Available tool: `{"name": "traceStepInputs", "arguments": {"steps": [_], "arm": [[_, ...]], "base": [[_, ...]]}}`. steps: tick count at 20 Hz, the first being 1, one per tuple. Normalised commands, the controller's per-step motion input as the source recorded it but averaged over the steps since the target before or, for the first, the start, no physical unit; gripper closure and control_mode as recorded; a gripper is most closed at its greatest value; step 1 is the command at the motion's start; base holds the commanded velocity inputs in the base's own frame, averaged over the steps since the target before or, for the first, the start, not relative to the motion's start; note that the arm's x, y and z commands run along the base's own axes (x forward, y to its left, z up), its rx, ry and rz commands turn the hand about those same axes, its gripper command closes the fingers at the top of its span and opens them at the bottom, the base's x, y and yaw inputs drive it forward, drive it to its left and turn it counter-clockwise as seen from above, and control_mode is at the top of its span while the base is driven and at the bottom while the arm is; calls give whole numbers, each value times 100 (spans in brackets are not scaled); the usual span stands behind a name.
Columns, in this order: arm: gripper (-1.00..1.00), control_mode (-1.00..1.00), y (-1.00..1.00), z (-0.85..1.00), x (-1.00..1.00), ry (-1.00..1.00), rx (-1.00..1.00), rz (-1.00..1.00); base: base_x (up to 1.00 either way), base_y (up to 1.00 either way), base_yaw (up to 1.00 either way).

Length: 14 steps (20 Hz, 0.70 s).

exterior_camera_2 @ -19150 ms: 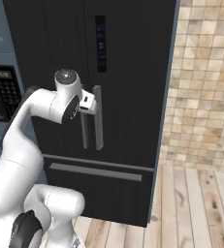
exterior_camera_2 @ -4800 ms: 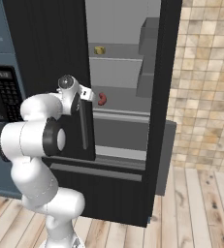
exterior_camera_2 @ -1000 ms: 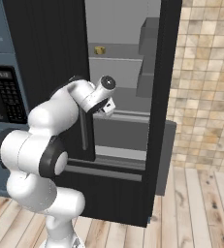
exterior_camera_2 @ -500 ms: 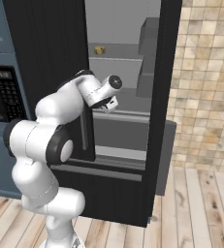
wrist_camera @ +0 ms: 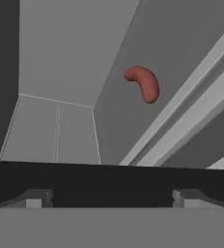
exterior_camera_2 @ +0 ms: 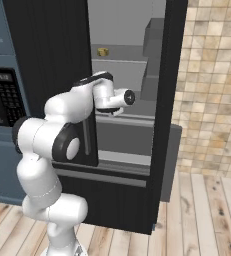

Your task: Retrieve the sausage and cheese from the fridge and place them on the cutting board on the counter.

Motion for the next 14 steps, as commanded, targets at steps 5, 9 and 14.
{"name": "traceStepInputs", "arguments": {"steps": [5,9,14], "arm": [[-100,-100,0,0,33,-13,11,3],[-100,-100,6,0,24,-13,12,9],[-100,-100,21,0,17,-10,7,13]], "base": [[0,0,0],[0,0,0],[0,0,0]]}}
